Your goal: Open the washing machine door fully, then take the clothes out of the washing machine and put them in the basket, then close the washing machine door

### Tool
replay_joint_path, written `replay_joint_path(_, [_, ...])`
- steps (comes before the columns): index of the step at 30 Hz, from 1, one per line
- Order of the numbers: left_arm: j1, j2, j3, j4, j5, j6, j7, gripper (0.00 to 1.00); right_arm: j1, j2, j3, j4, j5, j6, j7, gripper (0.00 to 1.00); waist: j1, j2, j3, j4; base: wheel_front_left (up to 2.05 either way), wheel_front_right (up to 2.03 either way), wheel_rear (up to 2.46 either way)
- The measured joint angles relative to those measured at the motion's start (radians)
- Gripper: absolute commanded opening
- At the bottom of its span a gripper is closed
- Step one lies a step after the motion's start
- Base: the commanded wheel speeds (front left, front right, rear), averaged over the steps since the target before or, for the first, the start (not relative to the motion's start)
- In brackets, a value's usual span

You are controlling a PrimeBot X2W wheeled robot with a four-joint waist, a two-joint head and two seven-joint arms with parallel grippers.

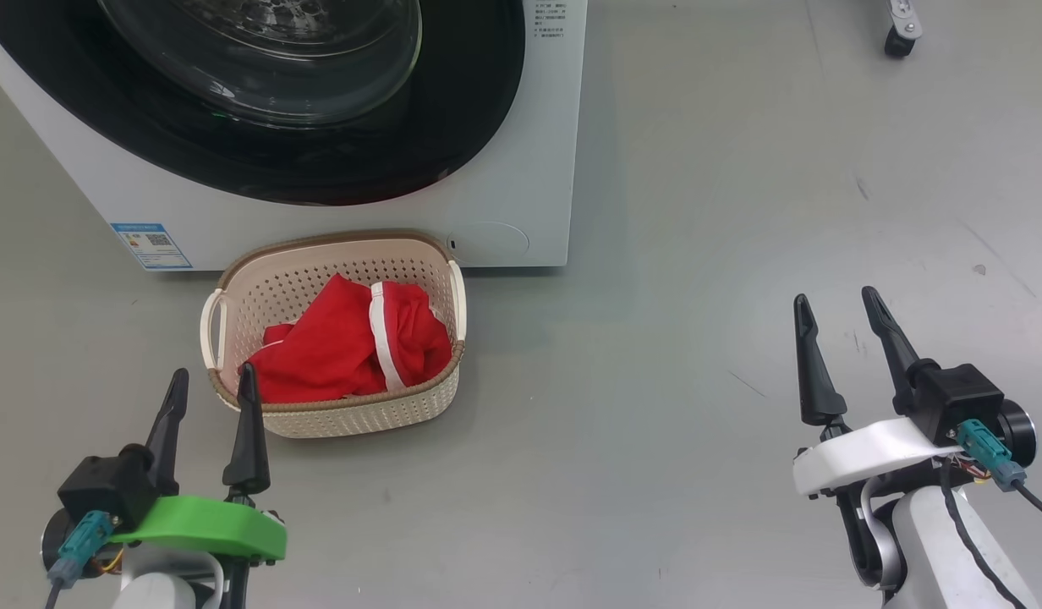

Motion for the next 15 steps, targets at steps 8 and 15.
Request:
replay_joint_path(8, [0.001,-0.001,0.005,0.007,-0.003,0.0,0.0,1.0,0.019,0.003,-0.004,-0.006,-0.01,0.002,0.0,1.0,0.0,0.0,-0.005,0.001,0.0,0.0,0.0])
replay_joint_path(15, [0.004,-0.003,-0.009,0.023,-0.003,0.0,0.0,1.0,0.023,0.008,-0.008,-0.011,-0.025,0.005,0.0,1.0,0.0,0.0,-0.009,0.003,0.0,0.0,0.0])
